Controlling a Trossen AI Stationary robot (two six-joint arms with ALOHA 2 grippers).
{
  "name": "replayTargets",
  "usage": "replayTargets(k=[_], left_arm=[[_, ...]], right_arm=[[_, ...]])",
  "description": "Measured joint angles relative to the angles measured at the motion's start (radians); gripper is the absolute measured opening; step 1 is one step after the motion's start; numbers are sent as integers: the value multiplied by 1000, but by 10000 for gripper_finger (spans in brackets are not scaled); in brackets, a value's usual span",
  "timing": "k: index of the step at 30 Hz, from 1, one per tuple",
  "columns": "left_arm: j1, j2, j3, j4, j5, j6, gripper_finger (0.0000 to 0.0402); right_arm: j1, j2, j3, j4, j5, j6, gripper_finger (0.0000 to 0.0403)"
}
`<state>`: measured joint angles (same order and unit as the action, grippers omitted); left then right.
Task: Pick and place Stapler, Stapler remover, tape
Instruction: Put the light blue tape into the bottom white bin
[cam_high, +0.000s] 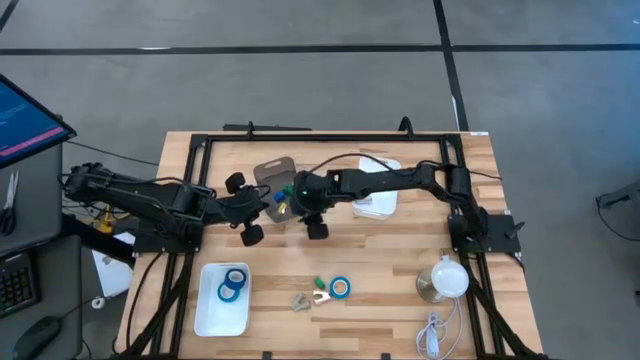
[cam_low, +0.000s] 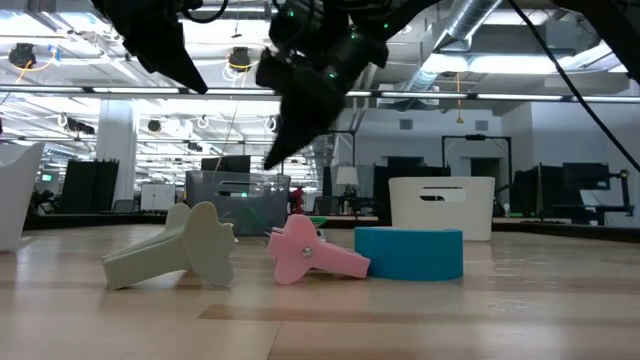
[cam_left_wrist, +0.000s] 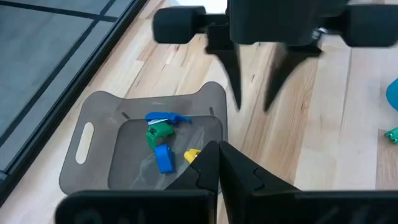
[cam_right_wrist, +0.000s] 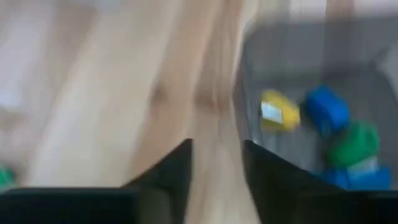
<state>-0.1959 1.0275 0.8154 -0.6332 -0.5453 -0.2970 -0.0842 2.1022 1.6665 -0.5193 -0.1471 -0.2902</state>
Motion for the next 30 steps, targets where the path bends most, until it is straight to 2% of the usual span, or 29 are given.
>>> replayTargets(k=[3, 5, 10, 16, 20, 24, 30], left_arm=[[0, 0, 0, -4, 0, 0, 2], [0, 0, 0, -4, 0, 0, 2], [0, 0, 0, -7, 0, 0, 2], [0, 0, 0, -21, 0, 2, 2], [0, 0, -5, -18, -1, 1, 2], [0, 0, -46, -8, -6, -22, 2], [-25, 0, -113, 114, -4, -60, 2]], right_arm=[[-3, 0, 0, -63, 0, -5, 41], [-1, 0, 0, -95, 2, -8, 12], [20, -9, 0, -95, 93, -21, 2], [33, -62, -31, -2, 96, -34, 1], [28, -146, -151, 112, 96, -34, 0], [19, -272, -332, 260, 96, 1, 0], [56, -478, -619, 493, 96, 90, 0]])
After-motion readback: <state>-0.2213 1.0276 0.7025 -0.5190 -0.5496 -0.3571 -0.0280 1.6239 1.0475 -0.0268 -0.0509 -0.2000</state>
